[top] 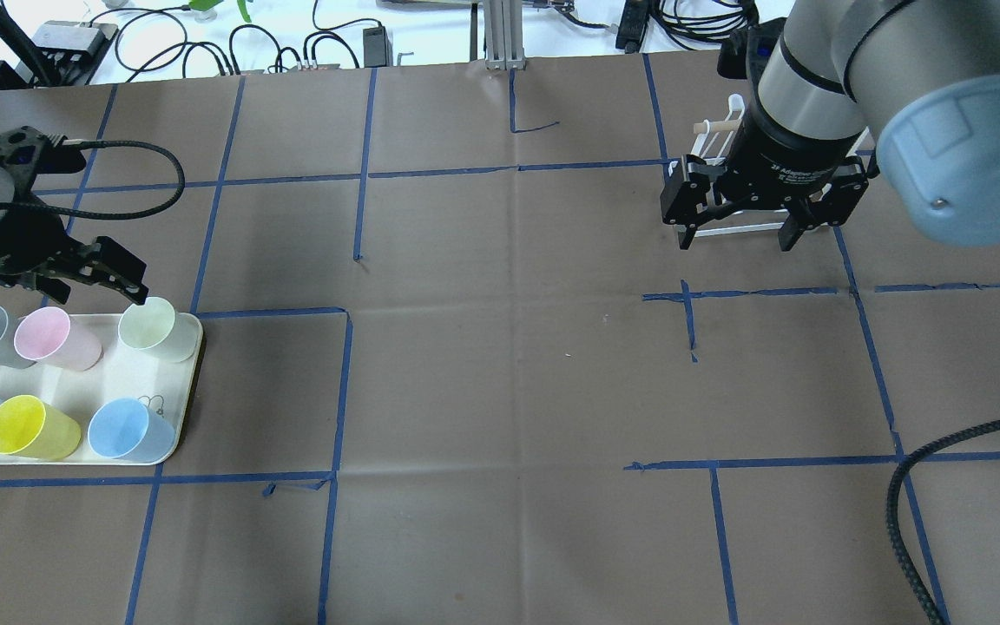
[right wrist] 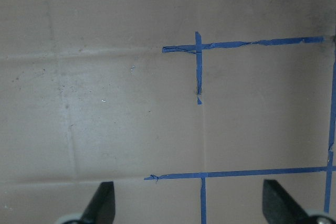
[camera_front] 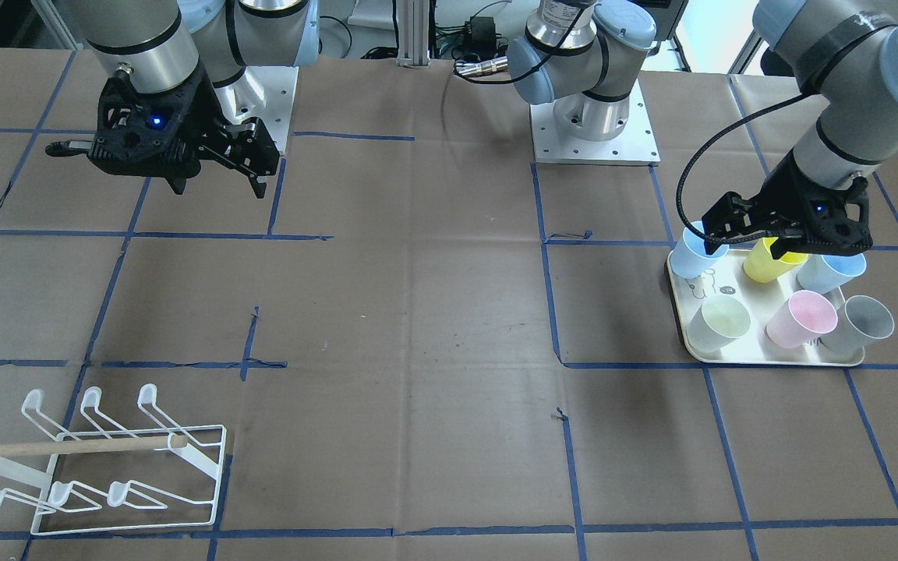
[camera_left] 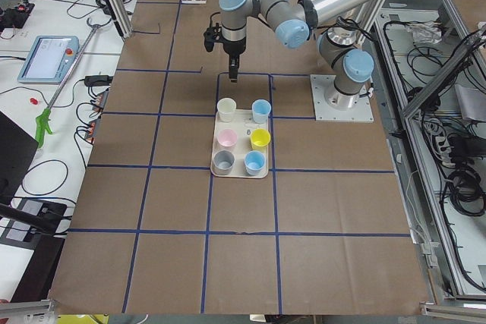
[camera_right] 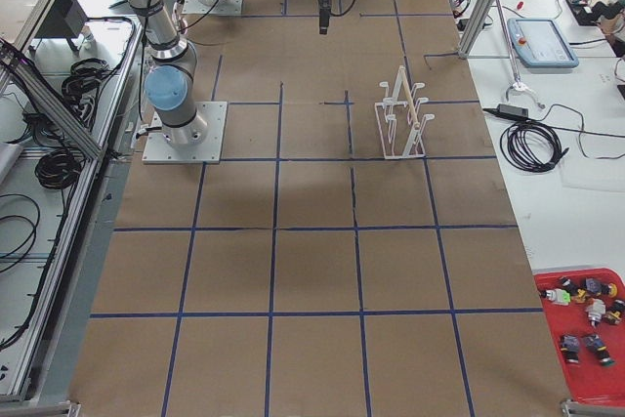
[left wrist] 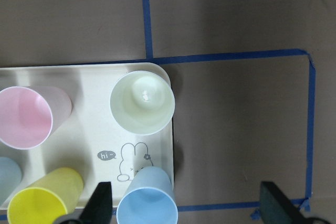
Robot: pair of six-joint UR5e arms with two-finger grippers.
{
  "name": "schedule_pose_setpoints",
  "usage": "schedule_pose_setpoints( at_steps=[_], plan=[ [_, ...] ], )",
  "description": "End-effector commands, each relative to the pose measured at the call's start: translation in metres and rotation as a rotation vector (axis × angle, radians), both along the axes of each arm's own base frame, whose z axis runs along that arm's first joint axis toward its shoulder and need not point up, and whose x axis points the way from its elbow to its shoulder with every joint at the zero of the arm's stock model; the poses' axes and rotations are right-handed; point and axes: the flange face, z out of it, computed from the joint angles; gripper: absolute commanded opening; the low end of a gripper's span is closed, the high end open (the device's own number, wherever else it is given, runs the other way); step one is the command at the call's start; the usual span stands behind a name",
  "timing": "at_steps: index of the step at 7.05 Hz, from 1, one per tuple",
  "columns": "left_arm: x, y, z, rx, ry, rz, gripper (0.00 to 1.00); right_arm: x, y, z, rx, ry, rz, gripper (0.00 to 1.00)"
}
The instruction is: Transfer IKEA cup to right arm and place on rack
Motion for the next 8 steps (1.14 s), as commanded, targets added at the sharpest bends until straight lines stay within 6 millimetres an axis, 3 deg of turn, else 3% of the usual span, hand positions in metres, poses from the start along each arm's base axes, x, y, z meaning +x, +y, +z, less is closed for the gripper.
schedule_pose_setpoints(
  at_steps=[1, 3, 5, 8],
  plan=[
    [-0.001, -0.001, -0.063, -0.043, -0.007, 0.001, 1.0, 0.0, 0.0, 0.0, 0.001, -0.001, 0.0, 1.0],
    [0.006, -0.012, -0.1, -0.033, -0.002, 0.003, 1.0, 0.0, 0.0, -0.001, 0.001, 0.0, 0.001, 1.0],
    [0.011, -0.021, -0.125, -0.018, 0.0, 0.004, 1.0, 0.0, -0.001, -0.002, 0.004, -0.001, 0.002, 1.0],
    [0.01, -0.019, -0.134, -0.012, -0.002, 0.004, 0.99, 0.001, -0.002, -0.002, 0.002, -0.004, 0.0, 1.0]
  ],
)
